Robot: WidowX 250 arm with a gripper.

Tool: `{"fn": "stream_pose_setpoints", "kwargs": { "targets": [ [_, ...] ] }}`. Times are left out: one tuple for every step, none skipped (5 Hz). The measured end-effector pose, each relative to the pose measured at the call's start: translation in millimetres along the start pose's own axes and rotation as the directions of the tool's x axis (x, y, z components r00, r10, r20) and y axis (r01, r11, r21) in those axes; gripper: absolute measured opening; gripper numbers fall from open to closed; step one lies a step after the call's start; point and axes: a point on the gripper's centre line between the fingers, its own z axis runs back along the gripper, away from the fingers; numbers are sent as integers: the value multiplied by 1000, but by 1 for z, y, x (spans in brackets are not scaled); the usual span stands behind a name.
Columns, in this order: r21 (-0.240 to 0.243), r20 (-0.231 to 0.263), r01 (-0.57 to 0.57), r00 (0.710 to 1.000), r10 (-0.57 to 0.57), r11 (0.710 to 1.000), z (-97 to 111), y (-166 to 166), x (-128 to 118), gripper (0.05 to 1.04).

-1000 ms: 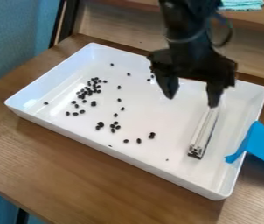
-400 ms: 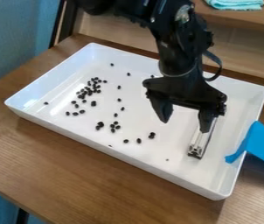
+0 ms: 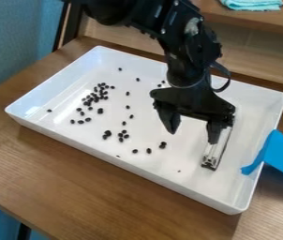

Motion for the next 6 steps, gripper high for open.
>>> {"fn": "stream_pose_setpoints", "kwargs": {
  "targets": [
    [2, 6, -1, 1000, 1, 1000, -7, -2, 8, 1001],
    [5, -4, -1, 1000, 1, 1000, -18, -4, 12, 1001],
    [-2, 7, -13, 1000, 13, 1000, -16, 5, 23, 1001],
    [2, -13, -12, 1000, 12, 1000, -25, 8, 25, 1001],
    [-1, -15, -21, 1000, 21, 1000, -33, 5, 30, 1001],
    [-13, -25, -18, 1000, 18, 1000, -43, -4, 32, 1001]
  ]
}}
